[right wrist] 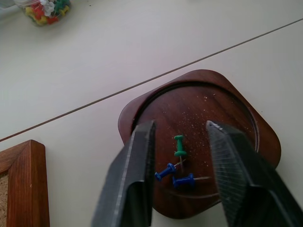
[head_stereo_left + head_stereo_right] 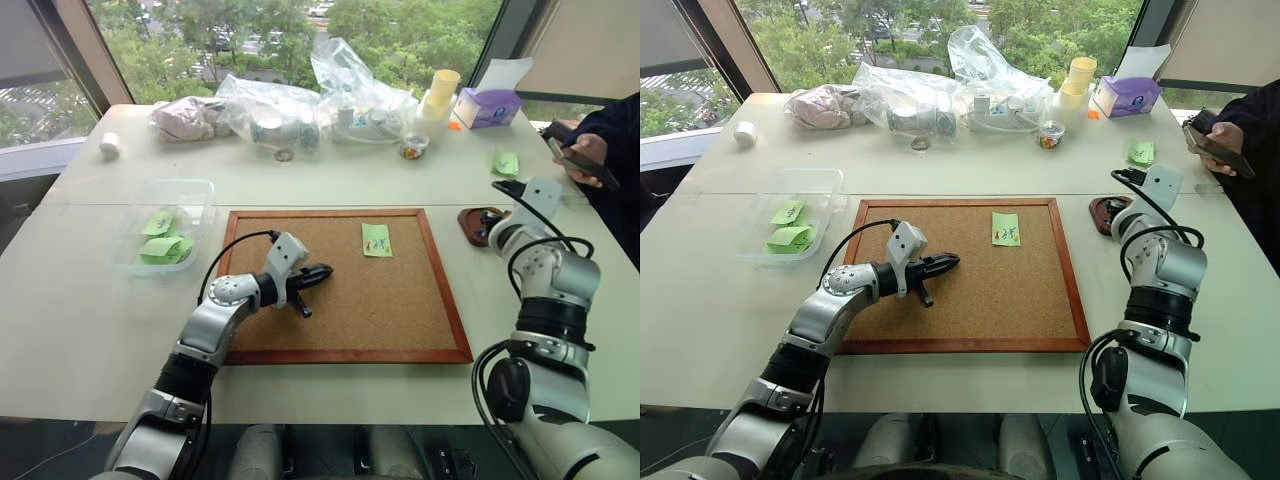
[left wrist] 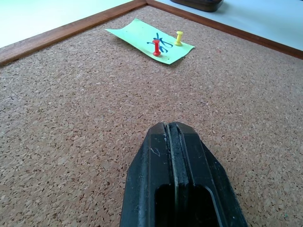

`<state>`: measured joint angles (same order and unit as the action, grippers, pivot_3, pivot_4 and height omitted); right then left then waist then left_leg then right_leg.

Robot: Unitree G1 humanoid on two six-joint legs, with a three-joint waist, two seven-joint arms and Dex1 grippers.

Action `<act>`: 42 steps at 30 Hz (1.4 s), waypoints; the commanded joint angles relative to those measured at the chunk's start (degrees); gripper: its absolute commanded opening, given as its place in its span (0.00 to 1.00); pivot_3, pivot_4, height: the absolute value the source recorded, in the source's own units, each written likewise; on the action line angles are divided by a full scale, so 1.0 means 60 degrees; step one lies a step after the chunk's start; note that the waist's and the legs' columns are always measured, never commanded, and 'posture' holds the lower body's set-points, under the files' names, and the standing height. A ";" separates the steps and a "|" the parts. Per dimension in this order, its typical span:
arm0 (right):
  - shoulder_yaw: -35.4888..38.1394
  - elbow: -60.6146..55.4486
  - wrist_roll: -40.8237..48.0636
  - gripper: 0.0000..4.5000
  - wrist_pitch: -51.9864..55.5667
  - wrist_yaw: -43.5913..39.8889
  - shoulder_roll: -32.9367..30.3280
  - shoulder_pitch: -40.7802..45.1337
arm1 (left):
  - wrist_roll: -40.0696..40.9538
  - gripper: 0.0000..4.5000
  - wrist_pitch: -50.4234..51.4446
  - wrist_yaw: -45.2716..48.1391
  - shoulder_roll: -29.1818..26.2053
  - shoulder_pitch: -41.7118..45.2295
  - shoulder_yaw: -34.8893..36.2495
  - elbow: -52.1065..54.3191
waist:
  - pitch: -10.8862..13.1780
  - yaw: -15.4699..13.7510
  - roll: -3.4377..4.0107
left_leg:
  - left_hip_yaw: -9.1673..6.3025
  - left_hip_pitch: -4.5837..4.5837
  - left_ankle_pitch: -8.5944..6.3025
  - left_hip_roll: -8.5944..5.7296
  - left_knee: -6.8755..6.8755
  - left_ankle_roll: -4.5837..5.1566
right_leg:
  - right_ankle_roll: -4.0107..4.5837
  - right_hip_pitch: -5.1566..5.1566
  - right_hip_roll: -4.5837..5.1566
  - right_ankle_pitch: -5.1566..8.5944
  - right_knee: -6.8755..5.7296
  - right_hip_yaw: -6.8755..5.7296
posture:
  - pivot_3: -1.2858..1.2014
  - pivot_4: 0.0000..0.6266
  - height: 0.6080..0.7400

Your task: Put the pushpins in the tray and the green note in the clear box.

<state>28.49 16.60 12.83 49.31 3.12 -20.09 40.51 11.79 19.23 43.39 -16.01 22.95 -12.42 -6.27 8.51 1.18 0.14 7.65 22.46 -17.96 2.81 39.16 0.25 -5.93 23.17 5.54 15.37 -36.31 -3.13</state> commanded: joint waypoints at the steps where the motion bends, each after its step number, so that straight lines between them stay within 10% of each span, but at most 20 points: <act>1: -0.0005 -0.0150 0.0169 0.85 -0.0345 0.0057 -0.0029 0.0244 | -0.0175 0.00 0.0288 0.0006 -0.0158 -0.0421 -0.0129 -0.0189 | 0.0000 0.0004 0.0000 | 0.0001 0.0000 0.0000 0.0001 -0.0001 0.0000 | 0.0000 0.0000 0.0000 0.0000 0.0001 0.0000 | 0.52 0.24 1.00; 2: -0.0048 -0.0230 0.0189 0.99 -0.0315 0.0007 -0.0052 0.0232 | -0.0170 0.00 0.0298 0.0009 -0.0176 -0.0454 -0.0120 -0.0158 | 0.0000 0.0008 0.0000 | 0.0000 0.0000 0.0000 0.0001 -0.0002 0.0000 | 0.0000 0.0001 0.0000 0.0000 0.0001 0.0001 | 0.52 0.24 1.00; 12: -0.3379 -0.4755 0.2198 0.99 0.1626 -0.4633 -0.1455 -0.1677 | -0.0096 0.00 0.0358 -0.0001 -0.0212 -0.0416 -0.0023 -0.0064 | 0.0000 0.0032 0.0005 | -0.0012 0.0005 -0.0001 0.0009 -0.0016 0.0002 | 0.0001 0.0005 -0.0006 0.0001 0.0012 0.0003 | 0.52 0.24 1.00; 25: -0.5248 -0.4102 0.0700 0.99 -0.0972 -0.5399 -0.1743 -0.2442 | -0.0124 0.00 0.0323 -0.0054 -0.0067 -0.0273 -0.0051 -0.0180 | 0.0001 -0.0038 0.0002 | -0.0009 0.0003 -0.0008 -0.0003 -0.0003 0.0013 | 0.0001 0.0000 -0.0004 0.0000 0.0018 0.0002 | 0.52 0.24 1.00; 30: -0.5455 -0.3488 0.0292 0.60 -0.1534 -0.5377 -0.1566 -0.2349 | -0.0140 0.00 0.0333 -0.0095 -0.0100 -0.0380 -0.0036 -0.0097 | 0.0001 -0.0037 0.0002 | -0.0009 0.0003 -0.0007 -0.0002 -0.0003 0.0012 | 0.0000 0.0000 -0.0004 0.0000 0.0017 0.0002 | 0.52 0.24 1.00; 38: -0.5515 -0.2953 -0.0026 0.60 -0.2014 -0.5515 -0.1375 -0.2368 | -0.0142 0.00 0.0346 -0.0148 -0.0132 -0.0426 -0.0019 -0.0061 | 0.0001 -0.0023 0.0003 | -0.0008 0.0002 -0.0007 0.0000 -0.0003 0.0011 | 0.0000 0.0000 -0.0005 0.0000 0.0017 0.0001 | 0.52 0.24 1.00; 42: -0.5525 -0.2850 -0.0126 0.33 -0.2116 -0.5585 -0.1283 -0.2345 | -0.0146 0.00 0.0333 -0.0157 -0.0141 -0.0454 -0.0030 -0.0050 | 0.0001 -0.0021 0.0003 | -0.0008 0.0002 -0.0007 0.0000 -0.0003 0.0011 | 0.0000 0.0000 -0.0004 0.0000 0.0016 0.0002 | 0.52 0.24 1.00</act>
<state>-5.20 0.08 12.38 37.78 -30.03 -27.94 25.64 11.82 19.72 42.62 -16.09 22.20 -12.18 -5.13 8.52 1.05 0.15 7.60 22.48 -18.00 2.82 39.14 0.31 -5.93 23.17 5.51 15.38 -36.21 -3.12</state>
